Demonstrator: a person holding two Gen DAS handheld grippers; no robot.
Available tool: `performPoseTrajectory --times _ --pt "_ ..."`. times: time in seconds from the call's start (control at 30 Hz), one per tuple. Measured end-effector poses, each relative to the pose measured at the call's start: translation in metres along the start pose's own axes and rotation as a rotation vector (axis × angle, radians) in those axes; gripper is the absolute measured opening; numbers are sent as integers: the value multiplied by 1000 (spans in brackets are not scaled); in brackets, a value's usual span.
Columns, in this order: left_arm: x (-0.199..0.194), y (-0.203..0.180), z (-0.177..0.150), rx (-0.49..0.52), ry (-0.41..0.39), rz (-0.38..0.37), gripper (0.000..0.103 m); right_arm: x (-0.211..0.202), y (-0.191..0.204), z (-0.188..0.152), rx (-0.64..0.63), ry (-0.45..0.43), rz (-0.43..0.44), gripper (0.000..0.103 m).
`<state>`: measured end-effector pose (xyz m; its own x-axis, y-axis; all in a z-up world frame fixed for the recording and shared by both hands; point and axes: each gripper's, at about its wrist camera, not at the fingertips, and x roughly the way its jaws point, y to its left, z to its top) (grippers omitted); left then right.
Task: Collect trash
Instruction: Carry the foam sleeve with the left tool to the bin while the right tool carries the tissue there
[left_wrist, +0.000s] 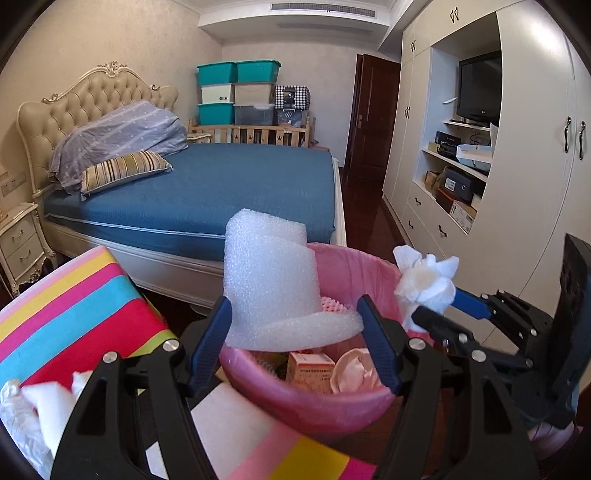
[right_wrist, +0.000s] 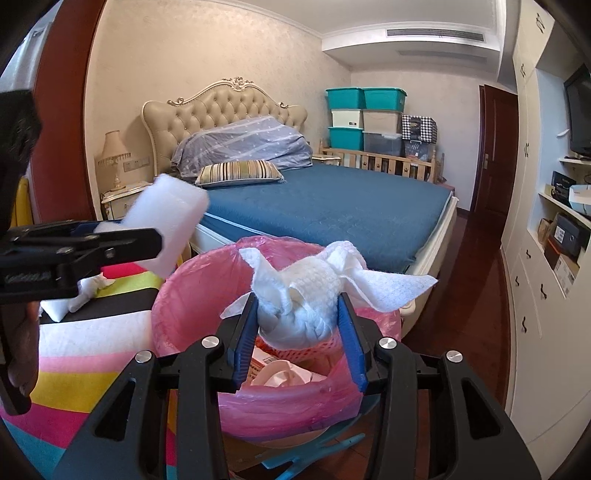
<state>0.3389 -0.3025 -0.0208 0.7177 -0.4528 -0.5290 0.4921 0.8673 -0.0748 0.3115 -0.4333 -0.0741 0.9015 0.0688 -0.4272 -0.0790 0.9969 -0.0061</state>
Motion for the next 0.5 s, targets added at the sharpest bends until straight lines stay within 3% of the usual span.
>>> performPoseTrajectory --times 0.07,0.1,0.13,0.17,0.27,0.5 --pt "8 -1 5 -2 11 -20 71 5 3 -1 -18 11 35 50" --pt "11 0 8 -4 17 -28 72 7 5 -3 -28 14 43 57" --pt "11 1 10 -10 17 -25 73 6 6 -4 -28 9 38 74" --pt "10 2 11 -17 12 -23 75 4 4 -6 -21 0 36 78" --pt "-4 9 11 -45 -31 4 85 -7 1 -10 4 -23 37 79" --pt "-43 35 -2 -48 -70 120 96 -37 -2 -14 37 -75 19 79"
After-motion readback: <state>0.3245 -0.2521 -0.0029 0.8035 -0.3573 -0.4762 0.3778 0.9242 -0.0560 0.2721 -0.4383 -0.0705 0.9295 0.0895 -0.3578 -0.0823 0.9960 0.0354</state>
